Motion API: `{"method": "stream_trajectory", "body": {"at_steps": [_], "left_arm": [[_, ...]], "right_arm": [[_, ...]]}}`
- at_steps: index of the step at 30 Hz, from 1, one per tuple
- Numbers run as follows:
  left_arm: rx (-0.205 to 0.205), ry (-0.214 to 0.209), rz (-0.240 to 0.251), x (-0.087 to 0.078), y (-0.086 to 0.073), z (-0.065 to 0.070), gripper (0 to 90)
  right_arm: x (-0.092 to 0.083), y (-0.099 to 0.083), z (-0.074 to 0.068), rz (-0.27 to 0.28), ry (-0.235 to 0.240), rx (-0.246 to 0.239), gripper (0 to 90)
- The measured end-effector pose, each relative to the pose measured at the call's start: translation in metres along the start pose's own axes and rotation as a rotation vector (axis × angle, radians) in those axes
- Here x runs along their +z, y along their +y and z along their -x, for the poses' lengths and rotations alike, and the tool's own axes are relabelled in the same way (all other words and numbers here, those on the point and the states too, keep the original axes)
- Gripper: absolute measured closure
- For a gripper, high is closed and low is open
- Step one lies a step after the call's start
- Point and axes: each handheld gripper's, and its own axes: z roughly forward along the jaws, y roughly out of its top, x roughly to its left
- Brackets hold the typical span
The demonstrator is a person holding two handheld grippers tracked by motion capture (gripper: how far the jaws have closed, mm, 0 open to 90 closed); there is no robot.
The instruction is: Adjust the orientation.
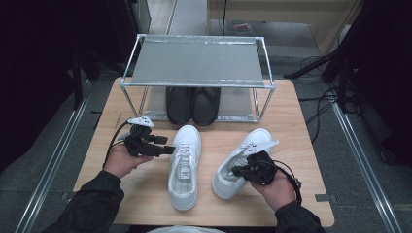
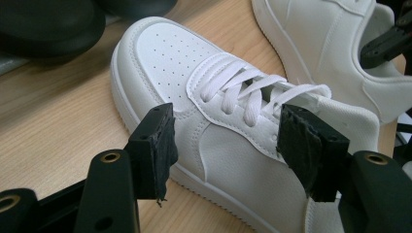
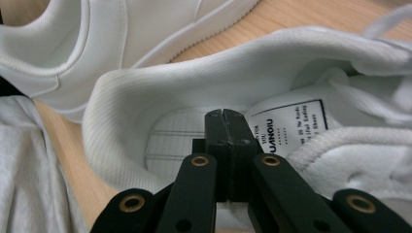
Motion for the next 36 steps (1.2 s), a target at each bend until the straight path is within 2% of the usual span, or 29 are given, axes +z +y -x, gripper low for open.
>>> {"method": "stream_trajectory", "body": {"at_steps": [3,5,7,15,17,20,23,26,31,36], "left_arm": [[0.008,-0.002,-0.004,0.001,0.0,0.002,39.3],[0.036,0.003,-0.005,0.002,0.0,0.004,40.5],[0.046,0.007,-0.004,0.003,0.0,0.005,40.8],[0.041,0.005,-0.012,0.003,0.0,0.004,40.5],[0.04,0.004,-0.013,0.004,0.0,0.005,40.4],[0.04,0.005,-0.012,0.004,0.0,0.004,40.2],[0.025,0.0,-0.011,0.004,0.0,0.004,39.8],[0.021,-0.001,-0.01,0.004,0.0,0.003,39.2],[0.024,0.0,-0.012,0.003,0.0,0.003,39.0],[0.018,0.0,-0.009,0.003,0.0,0.002,39.0]], "right_arm": [[-0.007,-0.007,0.001,-0.008,-0.002,0.012,90.0],[-0.011,-0.01,0.002,-0.016,-0.007,0.025,90.0],[-0.015,-0.013,0.004,-0.022,-0.025,0.031,90.0],[-0.027,-0.023,0.023,-0.001,-0.091,0.103,90.0],[-0.027,-0.023,0.026,0.007,-0.081,0.126,90.0],[-0.026,-0.022,0.027,0.009,-0.075,0.125,90.0],[-0.027,-0.021,0.026,0.02,-0.097,0.117,90.0],[-0.027,-0.019,0.029,0.032,-0.176,0.128,90.0],[-0.026,-0.016,0.035,0.052,-0.147,0.157,90.0],[-0.04,-0.013,0.03,0.113,-0.152,0.178,86.8]]}}
